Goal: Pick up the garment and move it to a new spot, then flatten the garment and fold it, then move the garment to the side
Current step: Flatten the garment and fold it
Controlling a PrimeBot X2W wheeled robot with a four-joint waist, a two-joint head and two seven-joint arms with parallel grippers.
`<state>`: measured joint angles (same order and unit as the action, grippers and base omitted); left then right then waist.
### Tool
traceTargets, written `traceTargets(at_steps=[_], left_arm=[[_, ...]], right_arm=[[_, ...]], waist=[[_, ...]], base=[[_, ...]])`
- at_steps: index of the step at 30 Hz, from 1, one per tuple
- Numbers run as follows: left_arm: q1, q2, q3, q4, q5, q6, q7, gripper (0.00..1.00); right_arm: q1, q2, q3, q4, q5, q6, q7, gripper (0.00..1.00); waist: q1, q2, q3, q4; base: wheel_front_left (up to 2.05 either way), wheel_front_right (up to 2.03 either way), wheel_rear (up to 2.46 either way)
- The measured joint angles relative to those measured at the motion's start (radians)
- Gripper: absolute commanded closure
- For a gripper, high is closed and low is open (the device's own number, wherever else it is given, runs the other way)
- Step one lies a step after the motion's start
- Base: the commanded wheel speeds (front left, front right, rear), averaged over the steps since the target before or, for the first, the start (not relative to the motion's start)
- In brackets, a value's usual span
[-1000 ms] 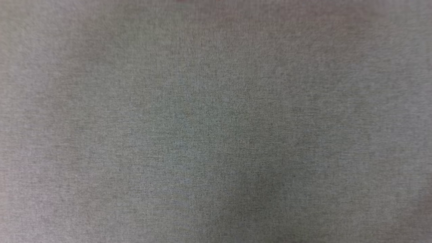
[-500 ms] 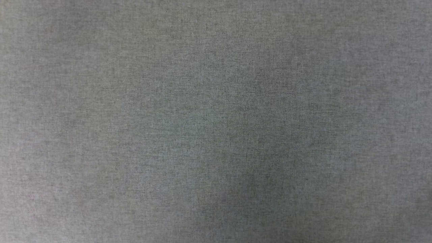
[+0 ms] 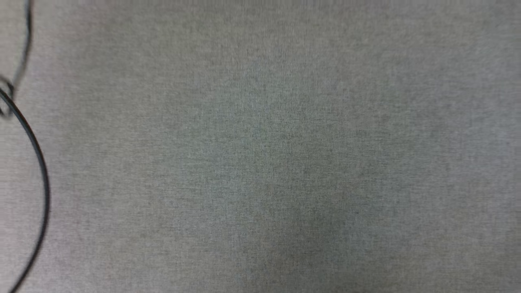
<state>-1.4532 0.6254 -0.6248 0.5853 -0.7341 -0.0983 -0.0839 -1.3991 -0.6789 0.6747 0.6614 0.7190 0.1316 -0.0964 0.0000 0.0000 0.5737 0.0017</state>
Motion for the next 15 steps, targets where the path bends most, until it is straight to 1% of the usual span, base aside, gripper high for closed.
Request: traceTargets(at_steps=[3, 6, 11, 15], left_arm=[[0.138, 0.031, 0.003, -0.053, -0.027, 0.021, -0.019, 1.0], [0.289, 0.07, 0.015, -0.13, -0.064, 0.061, -0.036, 1.0], [0.614, 0.141, 0.034, -0.291, -0.144, 0.153, -0.071, 1.0], [0.837, 0.177, 0.051, -0.383, -0.213, 0.218, -0.101, 1.0]], right_arm=[[0.126, -0.025, 0.02, -0.061, 0.041, 0.0, -0.029, 1.0], [0.254, -0.048, 0.031, -0.121, 0.068, 0.0, -0.047, 1.0], [0.466, -0.069, 0.05, -0.208, 0.075, 0.0, -0.053, 1.0], [0.628, -0.075, 0.034, -0.249, 0.075, 0.0, -0.052, 1.0]], waist=[[0.0, 0.0, -0.039, 0.001], [0.0, 0.0, -0.081, 0.001], [-0.0001, 0.0, -0.152, -0.002], [-0.0001, 0.0, -0.21, -0.008]], base=[[0.0, 0.0, 0.0], [0.0, 0.0, 0.0], [0.0, 0.0, 0.0], [0.0, 0.0, 0.0]])
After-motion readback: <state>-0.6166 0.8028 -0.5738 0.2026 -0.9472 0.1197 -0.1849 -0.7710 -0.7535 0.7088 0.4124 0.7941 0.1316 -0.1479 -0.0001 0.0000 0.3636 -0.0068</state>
